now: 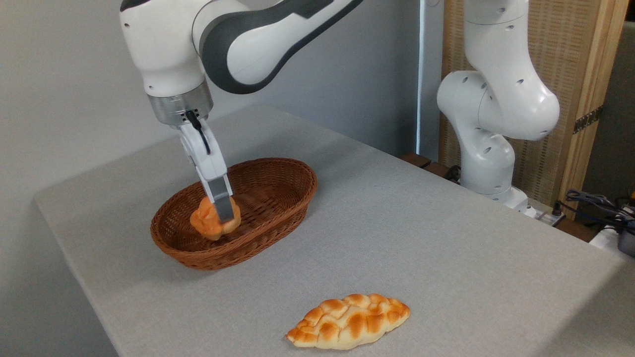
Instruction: Put bread into the basket
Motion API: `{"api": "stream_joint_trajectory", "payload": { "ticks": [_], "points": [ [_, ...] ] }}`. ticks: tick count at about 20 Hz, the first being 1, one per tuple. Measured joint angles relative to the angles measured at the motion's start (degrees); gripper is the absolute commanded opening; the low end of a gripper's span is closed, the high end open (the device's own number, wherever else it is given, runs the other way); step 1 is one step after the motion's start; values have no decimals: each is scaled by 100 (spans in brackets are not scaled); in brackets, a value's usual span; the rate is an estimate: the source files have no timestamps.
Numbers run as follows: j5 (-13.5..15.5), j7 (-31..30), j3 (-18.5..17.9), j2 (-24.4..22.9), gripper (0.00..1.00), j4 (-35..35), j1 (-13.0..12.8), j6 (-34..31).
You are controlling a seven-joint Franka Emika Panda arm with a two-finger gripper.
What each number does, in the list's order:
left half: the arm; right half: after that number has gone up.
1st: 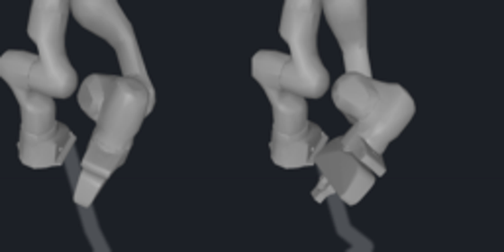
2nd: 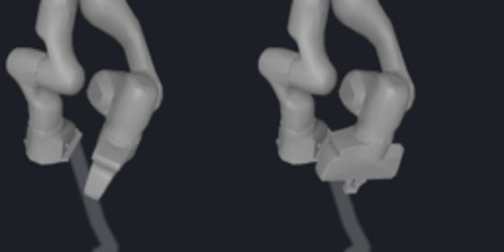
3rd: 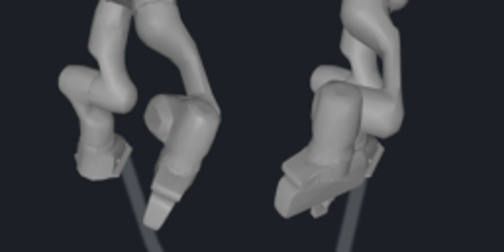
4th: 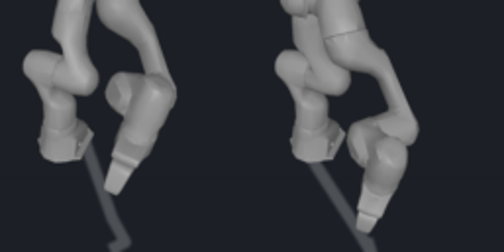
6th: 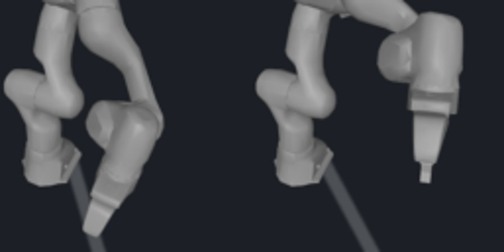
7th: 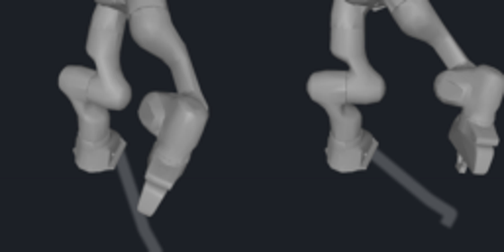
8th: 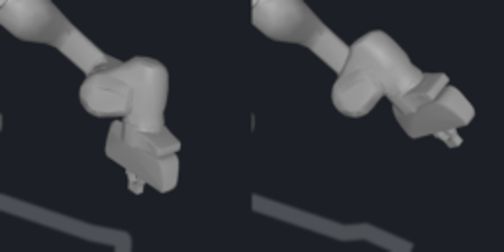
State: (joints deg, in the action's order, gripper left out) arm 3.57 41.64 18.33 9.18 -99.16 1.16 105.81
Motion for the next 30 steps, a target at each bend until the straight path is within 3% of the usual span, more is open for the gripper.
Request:
{"api": "stream_joint_trajectory", "payload": {
  "ticks": [10, 18, 23, 27, 30],
  "points": [
    [-1, -33, 127, -153, 100, 129, 45, 18],
    [-4, -148, -393, -801, 100, 264, 109, -50],
    [-50, -171, -927, -878, 100, 720, 134, -953],
    [-297, -171, -1016, -881, 100, 998, 144, -1533],
    [-356, -172, -1089, -901, 100, 1079, 71, -1610]
  ]
}}
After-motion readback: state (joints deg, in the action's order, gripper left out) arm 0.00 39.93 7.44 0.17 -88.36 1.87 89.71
